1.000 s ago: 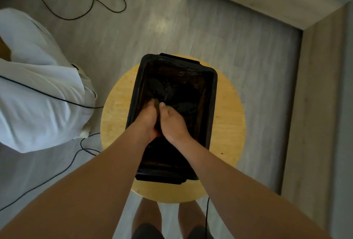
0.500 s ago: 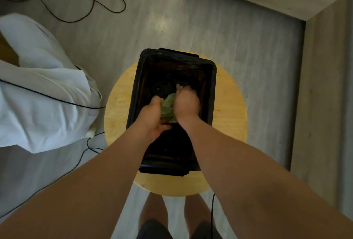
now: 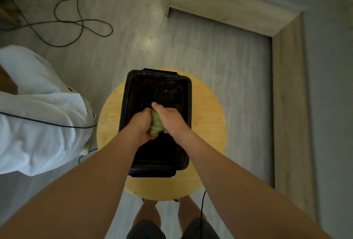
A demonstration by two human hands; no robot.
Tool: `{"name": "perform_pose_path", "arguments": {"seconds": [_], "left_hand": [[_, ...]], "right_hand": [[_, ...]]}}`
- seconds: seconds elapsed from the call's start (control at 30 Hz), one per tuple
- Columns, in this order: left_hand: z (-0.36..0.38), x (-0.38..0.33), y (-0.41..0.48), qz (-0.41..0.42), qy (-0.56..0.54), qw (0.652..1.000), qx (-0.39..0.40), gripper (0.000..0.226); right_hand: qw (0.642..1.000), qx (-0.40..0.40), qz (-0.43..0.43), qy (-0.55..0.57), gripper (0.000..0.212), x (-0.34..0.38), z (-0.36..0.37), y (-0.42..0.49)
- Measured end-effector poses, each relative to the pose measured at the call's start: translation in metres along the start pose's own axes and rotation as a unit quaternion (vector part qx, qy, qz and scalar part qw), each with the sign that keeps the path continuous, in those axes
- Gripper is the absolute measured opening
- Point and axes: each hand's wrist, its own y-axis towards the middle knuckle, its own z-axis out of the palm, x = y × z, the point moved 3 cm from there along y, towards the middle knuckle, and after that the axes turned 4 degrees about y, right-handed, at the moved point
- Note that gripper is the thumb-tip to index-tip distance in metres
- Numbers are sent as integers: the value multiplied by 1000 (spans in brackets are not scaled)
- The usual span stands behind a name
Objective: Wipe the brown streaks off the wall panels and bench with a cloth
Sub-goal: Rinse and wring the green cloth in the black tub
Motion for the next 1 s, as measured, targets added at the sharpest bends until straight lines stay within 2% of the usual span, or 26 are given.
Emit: {"name": "perform_pose_path", "arguments": {"seconds": [0.13,0.27,0.33,0.4,0.5,0.6,0.7,0.8,0.87,1.0], "left_hand": [[20,-23,-43,30,60,997,24,49],[36,-43,-84,23,81,995,54,49],[41,-50,-98,18,86,995,47,50],[44,-56,-105,37,53,997,52,50],[44,-64,-109,81,-7,995,61,52],[40,-73,-113,95,7,993,69,54],[38,-77,-118,59,18,992,109,61],[39,-77,-116,49,6,990,132,64],[42,-77,-114,53,2,986,155,66],[40,-76,-119,86,107,959,247,69]], "right_hand": [[992,-111,-52,5,49,18,-26,-22],[990,-114,0,85,31,38,-38,-46],[989,-143,-16,41,32,49,-44,-54],[985,-168,-49,8,44,60,-47,-62],[987,-147,-69,13,58,71,-42,-75],[994,-78,-82,3,66,74,-41,-86],[990,-47,-120,-55,55,77,-48,-93],[992,-19,-118,-35,54,81,-56,-89],[993,-23,-109,-48,39,83,-61,-79],[994,-45,-94,27,30,88,-73,-71]]}}
